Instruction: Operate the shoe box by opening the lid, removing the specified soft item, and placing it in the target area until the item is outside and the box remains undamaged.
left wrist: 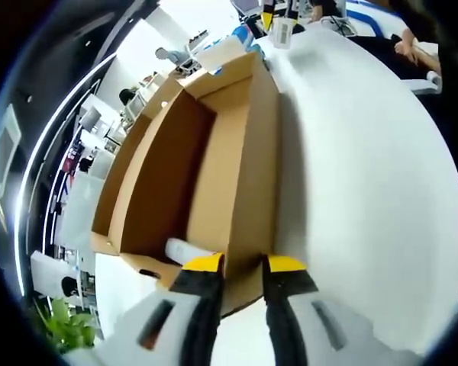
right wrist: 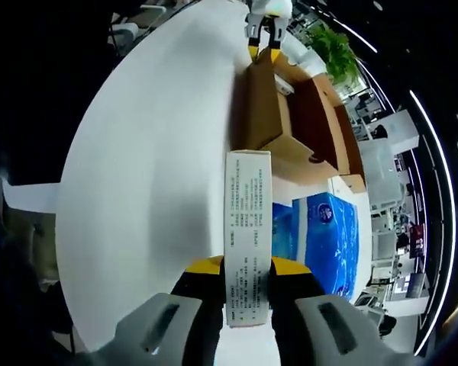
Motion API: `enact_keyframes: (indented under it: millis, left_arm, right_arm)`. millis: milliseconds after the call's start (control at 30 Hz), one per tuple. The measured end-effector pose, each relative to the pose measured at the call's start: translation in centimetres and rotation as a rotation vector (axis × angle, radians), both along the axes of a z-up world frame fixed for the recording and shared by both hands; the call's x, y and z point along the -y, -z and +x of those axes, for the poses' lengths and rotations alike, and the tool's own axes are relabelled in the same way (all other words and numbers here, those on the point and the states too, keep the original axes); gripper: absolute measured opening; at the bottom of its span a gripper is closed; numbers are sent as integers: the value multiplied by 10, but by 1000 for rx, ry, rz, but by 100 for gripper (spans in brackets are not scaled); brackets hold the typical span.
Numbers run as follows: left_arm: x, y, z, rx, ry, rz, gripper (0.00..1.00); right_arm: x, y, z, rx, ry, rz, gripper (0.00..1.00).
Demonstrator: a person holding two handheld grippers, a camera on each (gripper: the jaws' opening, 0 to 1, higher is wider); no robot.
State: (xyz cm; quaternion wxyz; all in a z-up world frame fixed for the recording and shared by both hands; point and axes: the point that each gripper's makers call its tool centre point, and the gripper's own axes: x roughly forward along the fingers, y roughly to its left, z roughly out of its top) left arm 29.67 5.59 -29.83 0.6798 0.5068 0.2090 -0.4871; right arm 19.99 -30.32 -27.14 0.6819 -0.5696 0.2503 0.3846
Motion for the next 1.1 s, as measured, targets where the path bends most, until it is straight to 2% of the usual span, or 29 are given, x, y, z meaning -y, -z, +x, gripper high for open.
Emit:
enact_keyframes:
  millis: [133,600,1100]
  left_arm:
    - [0,0,0,0,-4,1,20]
    - [1,0,0,4,-1,-2,20]
    - [1,1,1,2,-3,0,20]
  right_arm:
    - [4,4,2,26,-2,-40,21]
    - [-1,12,3,26,-11,-20,21]
    - [-5,11,6,62,-8,17,21]
